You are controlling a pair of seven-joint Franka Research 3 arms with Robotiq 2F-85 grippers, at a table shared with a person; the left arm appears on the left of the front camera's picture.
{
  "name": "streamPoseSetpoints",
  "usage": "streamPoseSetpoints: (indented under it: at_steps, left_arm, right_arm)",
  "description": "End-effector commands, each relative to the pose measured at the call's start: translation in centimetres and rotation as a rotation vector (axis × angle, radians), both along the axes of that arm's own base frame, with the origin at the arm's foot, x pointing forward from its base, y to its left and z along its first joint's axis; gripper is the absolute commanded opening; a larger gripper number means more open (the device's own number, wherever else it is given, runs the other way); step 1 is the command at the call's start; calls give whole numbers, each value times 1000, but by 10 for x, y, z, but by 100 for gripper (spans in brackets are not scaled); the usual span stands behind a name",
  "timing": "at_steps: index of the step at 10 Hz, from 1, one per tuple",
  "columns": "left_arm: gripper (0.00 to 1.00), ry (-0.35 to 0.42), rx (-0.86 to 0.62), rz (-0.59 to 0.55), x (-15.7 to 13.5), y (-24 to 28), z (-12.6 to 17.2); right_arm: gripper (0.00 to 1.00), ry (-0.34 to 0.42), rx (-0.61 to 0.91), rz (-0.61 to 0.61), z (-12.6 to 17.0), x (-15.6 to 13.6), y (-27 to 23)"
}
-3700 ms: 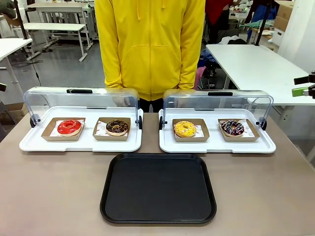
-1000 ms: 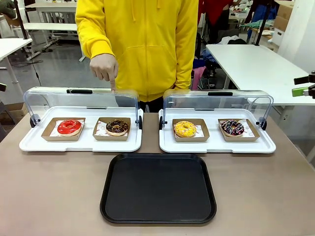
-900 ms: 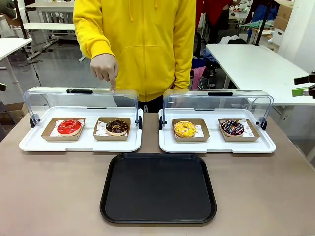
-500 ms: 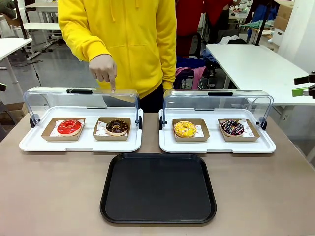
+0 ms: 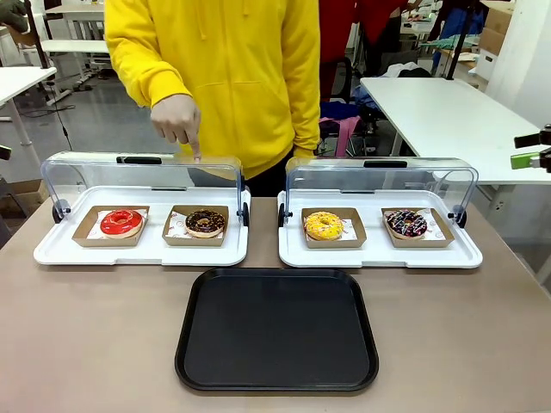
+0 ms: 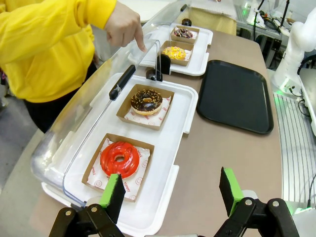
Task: Move the second donut from the left to the tray.
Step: Pick up the Paper togo box containing the Donut indicated by the person and place it on the Handle tray.
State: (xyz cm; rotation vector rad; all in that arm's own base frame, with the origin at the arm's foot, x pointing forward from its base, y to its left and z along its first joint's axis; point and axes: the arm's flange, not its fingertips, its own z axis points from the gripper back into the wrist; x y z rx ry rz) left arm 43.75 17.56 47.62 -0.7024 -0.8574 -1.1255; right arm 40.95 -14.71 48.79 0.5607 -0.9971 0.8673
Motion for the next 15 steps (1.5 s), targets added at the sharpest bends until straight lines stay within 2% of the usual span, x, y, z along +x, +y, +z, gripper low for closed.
streamPoseSetpoints:
  at_steps: [1,2,4,7,9,11,13,15]
  left_arm:
    - [100,0,0,0,0,0,0]
    - [100,-11,56,-28,6,-16,15]
    - [100,24,158,-82,27,-66,43]
    - [100,71,356,-202,49,-164,54]
    - [100,101,491,-281,54,-231,41]
    - [100,106,571,-306,50,-272,20]
    - [100,73,630,-266,46,-299,-6]
    - [100,-1,703,-200,45,-315,-36]
  right_arm:
    - [100,-2,1,4,1,0,0]
    - [100,-2,1,4,1,0,0]
    - [100,-2,1,4,1,0,0]
    - [100,-2,1,4,1,0,0]
    - [100,-2,1,4,1,0,0]
    - [100,-2,1,4,1,0,0]
    - [100,-2,1,4,1,0,0]
    - [100,-2,1,4,1,0,0]
